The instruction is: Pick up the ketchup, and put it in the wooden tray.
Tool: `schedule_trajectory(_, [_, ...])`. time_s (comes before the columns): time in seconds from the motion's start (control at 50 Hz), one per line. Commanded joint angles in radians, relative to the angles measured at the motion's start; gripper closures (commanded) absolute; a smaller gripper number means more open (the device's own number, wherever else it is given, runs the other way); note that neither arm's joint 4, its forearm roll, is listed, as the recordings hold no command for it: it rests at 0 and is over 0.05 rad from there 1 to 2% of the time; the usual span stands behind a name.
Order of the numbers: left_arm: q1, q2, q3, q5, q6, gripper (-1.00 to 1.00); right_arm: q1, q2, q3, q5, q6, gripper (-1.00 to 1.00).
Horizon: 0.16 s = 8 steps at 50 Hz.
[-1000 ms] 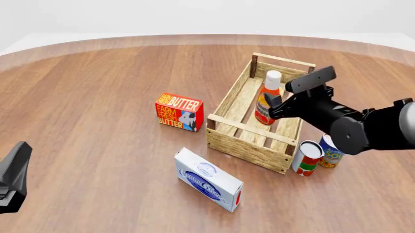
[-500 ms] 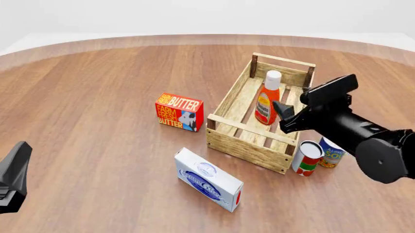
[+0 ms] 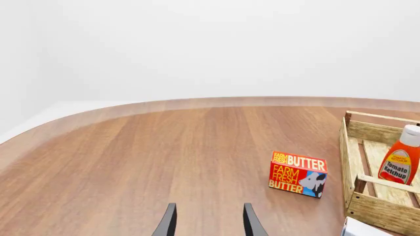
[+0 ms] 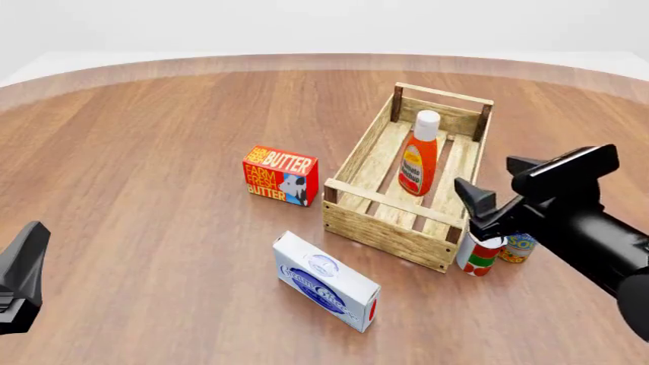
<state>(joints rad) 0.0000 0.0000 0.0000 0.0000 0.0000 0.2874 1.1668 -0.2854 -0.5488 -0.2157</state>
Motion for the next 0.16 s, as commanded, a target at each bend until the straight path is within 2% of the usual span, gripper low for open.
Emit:
schedule_trajectory(0.02, [0.0, 0.0, 0.0, 0.0, 0.0, -1.0, -0.044, -0.136, 0.114, 0.023, 0.006, -1.0])
schedule_trajectory(0.16, [0.0, 0.0, 0.0, 0.0, 0.0, -1.0, -0.097, -0.316, 0.212, 0.106, 0.009, -1.0])
